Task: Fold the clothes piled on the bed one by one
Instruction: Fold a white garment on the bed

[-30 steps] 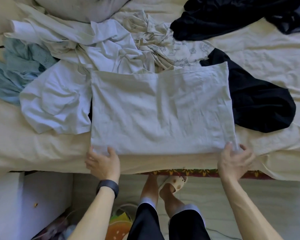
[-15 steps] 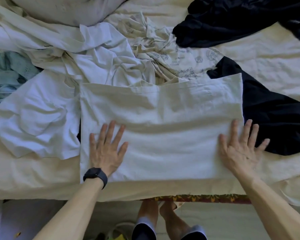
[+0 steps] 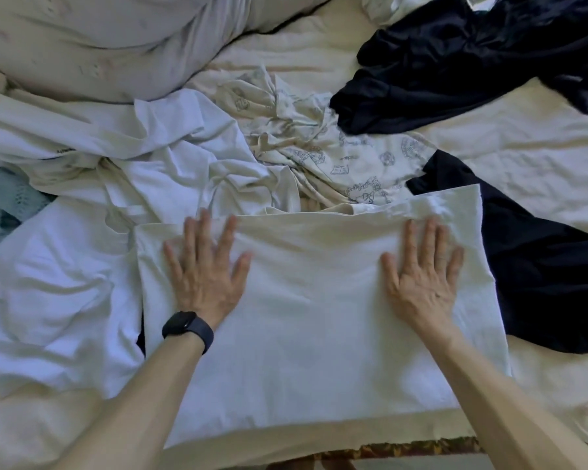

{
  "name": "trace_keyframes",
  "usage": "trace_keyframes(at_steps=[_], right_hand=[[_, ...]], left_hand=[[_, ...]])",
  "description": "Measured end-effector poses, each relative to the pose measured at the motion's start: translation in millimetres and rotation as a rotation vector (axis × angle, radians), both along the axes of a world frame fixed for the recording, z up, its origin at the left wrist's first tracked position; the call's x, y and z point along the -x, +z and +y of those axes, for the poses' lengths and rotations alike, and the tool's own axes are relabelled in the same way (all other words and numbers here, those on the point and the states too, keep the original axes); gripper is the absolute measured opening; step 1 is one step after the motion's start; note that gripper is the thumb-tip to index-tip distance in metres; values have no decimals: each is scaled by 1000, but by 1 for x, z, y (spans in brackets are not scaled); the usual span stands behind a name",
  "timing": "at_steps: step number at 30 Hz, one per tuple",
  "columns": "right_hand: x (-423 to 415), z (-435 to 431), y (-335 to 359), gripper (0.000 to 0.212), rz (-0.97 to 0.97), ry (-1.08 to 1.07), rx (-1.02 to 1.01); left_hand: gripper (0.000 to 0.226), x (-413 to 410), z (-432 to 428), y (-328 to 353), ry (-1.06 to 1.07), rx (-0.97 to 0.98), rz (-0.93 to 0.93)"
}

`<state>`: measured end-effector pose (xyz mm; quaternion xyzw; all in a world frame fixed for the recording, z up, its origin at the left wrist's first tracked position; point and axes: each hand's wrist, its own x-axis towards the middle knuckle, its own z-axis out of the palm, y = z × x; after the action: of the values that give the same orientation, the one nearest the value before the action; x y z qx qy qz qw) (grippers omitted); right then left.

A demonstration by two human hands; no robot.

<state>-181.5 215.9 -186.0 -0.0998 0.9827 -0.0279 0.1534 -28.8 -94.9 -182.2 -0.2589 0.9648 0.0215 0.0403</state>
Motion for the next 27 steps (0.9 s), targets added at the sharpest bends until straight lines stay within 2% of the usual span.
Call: trace_keyframes(at_steps=[2,6,8,13,16,18,20,22,24,25,27], right_hand=[[1,-15,14,73,-11,0,12],[11,-54,25,64,31,134,95],[25,-67,19,58,25,129,115],[52,-74,5,57,-87,10,56],[54,-76,7,55,-48,-151,103],[51,-77,14,57,36,-303,191],[28,-80,22,61,160,-186,222],[-20,-84,25,61,209,127,240],[-64,-75,15,59,139,435,209],[-66,-64,7,59,91,521,166],[-31,-34,-7,65,13,501,58]], left_hand=[[70,15,2,9,105,-30,21],[50,42,-7,18,52,-114,103],[46,45,-13,14,32,-117,103],[52,33,-21,2,13,-93,11],[51,30,-18,1,116,-67,47],[52,25,-7,3,65,32,114],[59,20,24,4,-103,18,169],[66,13,66,3,-252,-87,114],[67,6,83,-6,-321,-143,26],[66,7,74,-12,-337,-133,-15],[65,11,37,-20,-355,-74,-46]])
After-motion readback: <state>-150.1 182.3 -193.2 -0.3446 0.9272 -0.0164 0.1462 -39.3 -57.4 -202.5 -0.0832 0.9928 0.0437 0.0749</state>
